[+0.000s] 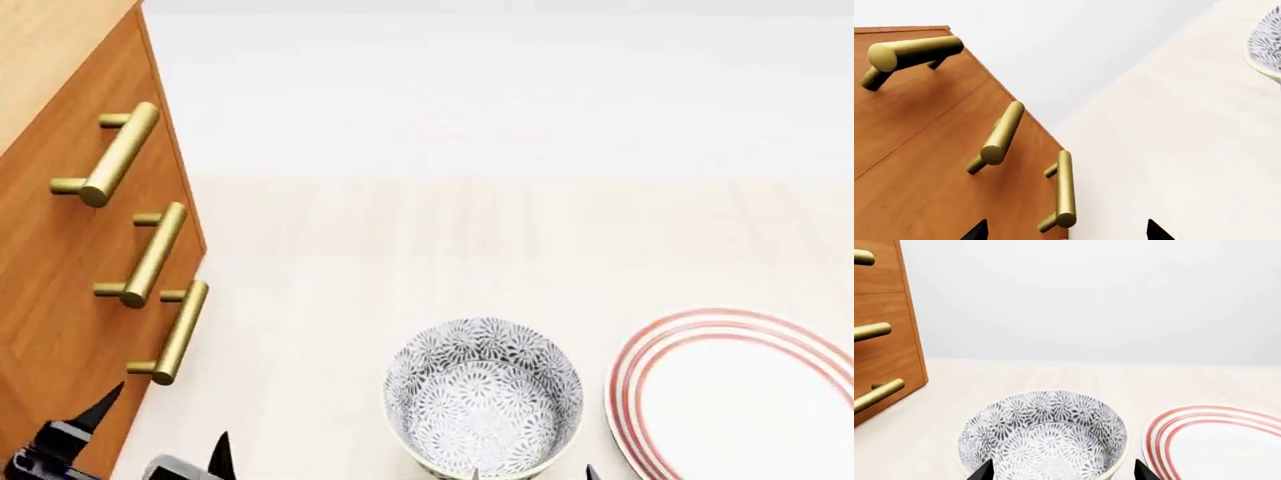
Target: Open the top drawer of the cabinet.
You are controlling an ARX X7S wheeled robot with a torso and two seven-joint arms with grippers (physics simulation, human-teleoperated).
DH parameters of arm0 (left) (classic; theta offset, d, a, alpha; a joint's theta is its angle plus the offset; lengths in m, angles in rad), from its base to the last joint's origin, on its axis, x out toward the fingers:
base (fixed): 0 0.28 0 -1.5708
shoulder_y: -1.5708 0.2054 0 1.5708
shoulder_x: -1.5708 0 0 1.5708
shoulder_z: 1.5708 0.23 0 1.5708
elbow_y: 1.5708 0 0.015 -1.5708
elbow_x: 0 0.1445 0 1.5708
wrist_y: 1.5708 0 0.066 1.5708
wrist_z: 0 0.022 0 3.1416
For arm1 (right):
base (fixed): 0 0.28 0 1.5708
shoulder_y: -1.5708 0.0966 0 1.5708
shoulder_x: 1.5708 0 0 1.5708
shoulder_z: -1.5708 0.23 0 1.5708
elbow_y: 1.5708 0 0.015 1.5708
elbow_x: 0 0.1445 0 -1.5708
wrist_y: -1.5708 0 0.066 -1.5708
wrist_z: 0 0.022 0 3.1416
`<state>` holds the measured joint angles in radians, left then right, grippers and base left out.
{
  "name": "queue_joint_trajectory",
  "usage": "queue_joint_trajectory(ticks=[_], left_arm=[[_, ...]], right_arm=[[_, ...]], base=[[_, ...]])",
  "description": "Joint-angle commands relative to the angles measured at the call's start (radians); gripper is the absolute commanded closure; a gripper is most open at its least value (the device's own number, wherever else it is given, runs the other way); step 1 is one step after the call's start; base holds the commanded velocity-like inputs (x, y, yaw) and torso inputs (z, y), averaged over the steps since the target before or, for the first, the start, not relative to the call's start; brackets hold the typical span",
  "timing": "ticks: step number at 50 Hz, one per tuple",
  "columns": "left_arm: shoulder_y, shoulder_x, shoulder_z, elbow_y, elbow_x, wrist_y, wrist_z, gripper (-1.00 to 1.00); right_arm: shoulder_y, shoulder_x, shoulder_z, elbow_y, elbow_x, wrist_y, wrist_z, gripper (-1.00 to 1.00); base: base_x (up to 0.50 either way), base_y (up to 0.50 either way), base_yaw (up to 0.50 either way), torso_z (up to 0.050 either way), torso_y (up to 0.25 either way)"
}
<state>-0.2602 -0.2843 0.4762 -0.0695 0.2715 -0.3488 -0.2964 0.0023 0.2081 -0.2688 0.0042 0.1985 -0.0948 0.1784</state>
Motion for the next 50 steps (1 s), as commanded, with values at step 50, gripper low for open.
queue_joint_trajectory(ticks=[50], left_arm=[[-0.353, -0.141, 0.304, 0.143, 0.573, -0.389, 0.313, -1.0]], right_arm=[[0.008, 0.004, 0.0, -0.001, 0.018, 0.012, 0.009, -1.0]], base=[[0.0, 0.0, 0.0, 0.0, 0.0]])
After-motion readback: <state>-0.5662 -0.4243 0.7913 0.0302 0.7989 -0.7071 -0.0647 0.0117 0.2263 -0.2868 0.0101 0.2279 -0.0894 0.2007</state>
